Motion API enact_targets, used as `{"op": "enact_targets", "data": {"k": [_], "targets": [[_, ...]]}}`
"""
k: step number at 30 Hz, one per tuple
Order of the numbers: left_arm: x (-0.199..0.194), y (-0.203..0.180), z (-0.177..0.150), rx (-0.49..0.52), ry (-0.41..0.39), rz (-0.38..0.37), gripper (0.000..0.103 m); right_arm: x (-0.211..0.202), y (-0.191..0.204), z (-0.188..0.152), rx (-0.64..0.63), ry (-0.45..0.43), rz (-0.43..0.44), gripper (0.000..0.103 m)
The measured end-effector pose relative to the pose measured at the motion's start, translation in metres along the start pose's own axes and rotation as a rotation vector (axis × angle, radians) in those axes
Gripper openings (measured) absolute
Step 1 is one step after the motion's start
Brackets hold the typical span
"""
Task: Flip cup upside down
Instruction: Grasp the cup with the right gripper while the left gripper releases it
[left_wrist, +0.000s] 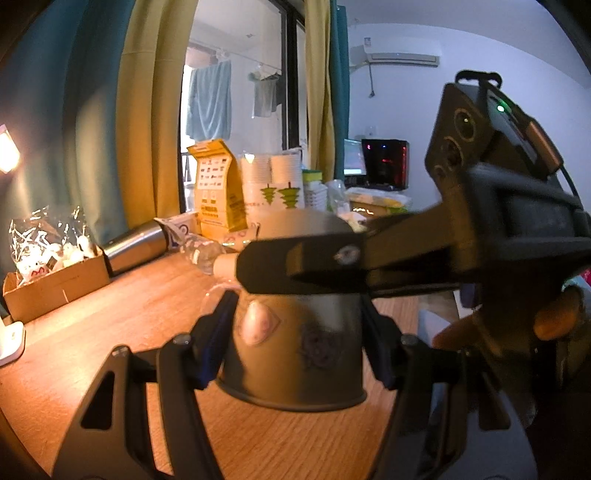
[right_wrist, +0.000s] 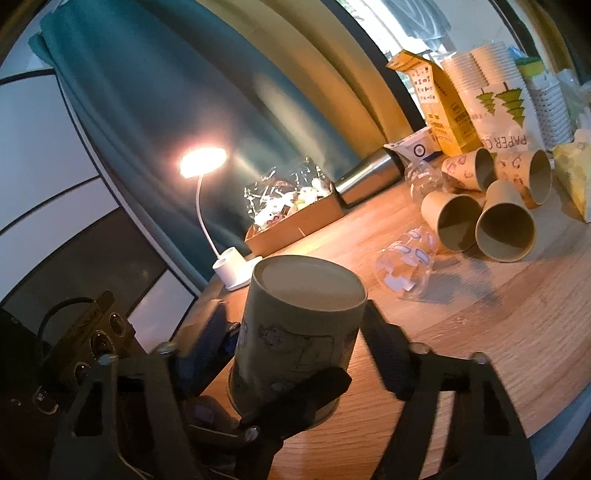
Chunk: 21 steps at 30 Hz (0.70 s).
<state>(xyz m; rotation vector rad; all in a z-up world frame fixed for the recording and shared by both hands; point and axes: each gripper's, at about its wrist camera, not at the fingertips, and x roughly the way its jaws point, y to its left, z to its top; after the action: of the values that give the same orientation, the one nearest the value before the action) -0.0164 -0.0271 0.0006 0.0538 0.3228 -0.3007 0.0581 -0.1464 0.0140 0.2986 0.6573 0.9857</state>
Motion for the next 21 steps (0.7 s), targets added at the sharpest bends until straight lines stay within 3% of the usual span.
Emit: {"op": "enact_targets", "data": {"k": [8,13,16,21], "targets": [[0.002,-0.001,-0.001,-0.010,0.001,0.038,0.067,0.005,-0.005,0.004,0.017,0.003,0.026,0.063],[-0.001,0.005,-0.002,-0.033,-0.012,0.073,0.083,-0.004,0.009,0.020,-0.099,-0.110,-0.125,0.063],[0.000,0.009,-0.002,-0.053,-0.010,0.096,0.083,-0.007,0.015,0.022,-0.187,-0.177,-0.246,0.063],[0.001,0.018,-0.002,-0.088,-0.003,0.168,0.083,0.001,0.005,0.016,-0.281,-0.201,-0.418,0.063]]}}
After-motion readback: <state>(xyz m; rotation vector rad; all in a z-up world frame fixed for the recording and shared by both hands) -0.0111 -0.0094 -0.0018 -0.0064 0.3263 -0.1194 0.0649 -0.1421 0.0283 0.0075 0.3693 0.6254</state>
